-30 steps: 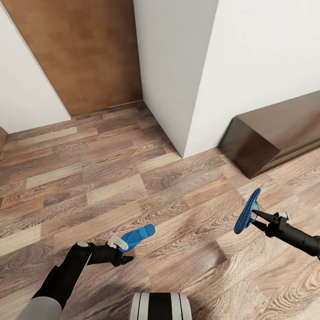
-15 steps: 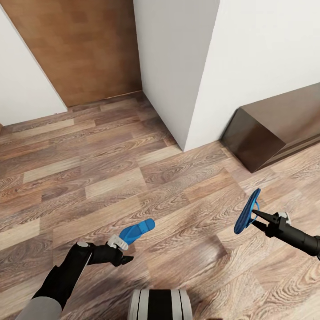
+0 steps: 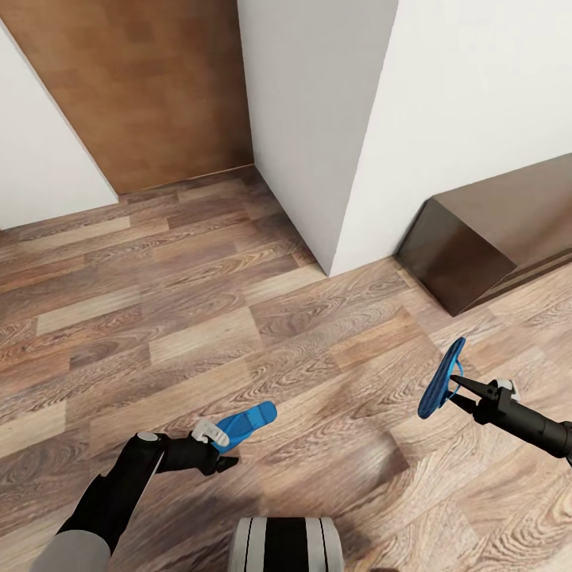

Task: In the bedroom, move the book from the bed onto either nightstand, and place the two sandals side by side next to the bed.

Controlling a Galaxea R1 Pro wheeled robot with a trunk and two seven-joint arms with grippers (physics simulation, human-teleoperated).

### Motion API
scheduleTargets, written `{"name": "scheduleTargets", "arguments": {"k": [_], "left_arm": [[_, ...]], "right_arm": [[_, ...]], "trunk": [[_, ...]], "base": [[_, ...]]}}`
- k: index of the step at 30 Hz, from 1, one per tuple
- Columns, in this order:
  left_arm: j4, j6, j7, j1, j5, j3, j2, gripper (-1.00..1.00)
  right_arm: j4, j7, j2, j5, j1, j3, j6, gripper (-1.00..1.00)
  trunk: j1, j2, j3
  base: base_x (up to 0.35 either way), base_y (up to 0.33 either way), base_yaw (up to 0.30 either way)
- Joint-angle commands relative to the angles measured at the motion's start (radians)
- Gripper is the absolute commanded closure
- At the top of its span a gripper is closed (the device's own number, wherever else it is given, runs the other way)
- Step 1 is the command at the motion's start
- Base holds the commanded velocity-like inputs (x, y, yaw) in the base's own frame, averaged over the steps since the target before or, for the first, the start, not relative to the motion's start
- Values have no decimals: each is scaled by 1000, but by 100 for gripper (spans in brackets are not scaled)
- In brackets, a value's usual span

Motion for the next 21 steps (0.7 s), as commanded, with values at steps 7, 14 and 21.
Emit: {"name": "scheduleTargets", "arguments": {"k": [7,14,21], "left_arm": [[-2,6,-4,-1,-4,-2,0,-100],[-2,6,-4,-1,-4,-1,0,-100],[-2,6,-3,-1,-4,-2,0,-100]], "right_arm": [[0,0,0,-5,0,1,7,100],[0,0,0,-5,0,1,6,100],[0,0,0,-5,0,1,6,100]], "trunk": [[0,0,-1],[0,0,-1],[0,0,-1]], "base": [[63,0,0],[203,0,0],[20,0,0]]}}
